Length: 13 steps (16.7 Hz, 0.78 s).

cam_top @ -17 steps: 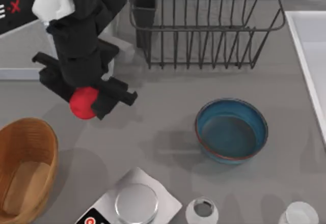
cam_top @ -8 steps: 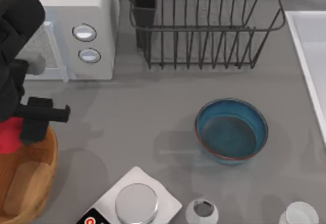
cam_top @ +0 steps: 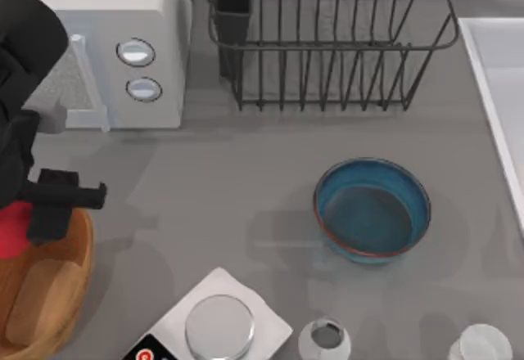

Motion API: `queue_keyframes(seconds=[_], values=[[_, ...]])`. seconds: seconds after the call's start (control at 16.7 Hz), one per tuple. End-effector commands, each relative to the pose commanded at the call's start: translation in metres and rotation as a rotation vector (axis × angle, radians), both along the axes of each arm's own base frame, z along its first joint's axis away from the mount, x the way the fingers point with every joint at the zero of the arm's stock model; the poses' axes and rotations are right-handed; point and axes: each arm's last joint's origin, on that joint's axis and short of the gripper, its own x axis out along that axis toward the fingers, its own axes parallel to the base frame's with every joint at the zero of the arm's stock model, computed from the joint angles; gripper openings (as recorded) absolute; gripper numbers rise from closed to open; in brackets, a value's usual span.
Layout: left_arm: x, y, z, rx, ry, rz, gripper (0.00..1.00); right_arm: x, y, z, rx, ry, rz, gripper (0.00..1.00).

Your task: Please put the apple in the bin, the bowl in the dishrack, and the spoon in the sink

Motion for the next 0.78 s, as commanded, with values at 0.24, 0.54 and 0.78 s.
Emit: queue_keyframes(seconds=[0.24, 0.54, 0.78], values=[[0.003, 0.007, -0.039, -0.003, -0.011, 0.016, 0.0, 0.0, 0.0, 0.0, 0.0, 0.0, 0.0, 1.0], [0.002, 0.012, -0.058, 0.0, -0.004, 0.024, 0.0, 0.0, 0.0, 0.0, 0.0, 0.0, 0.0, 1.0], [0.002, 0.012, -0.058, 0.0, -0.004, 0.024, 0.15, 0.0, 0.0, 0.0, 0.0, 0.0, 0.0, 1.0]])
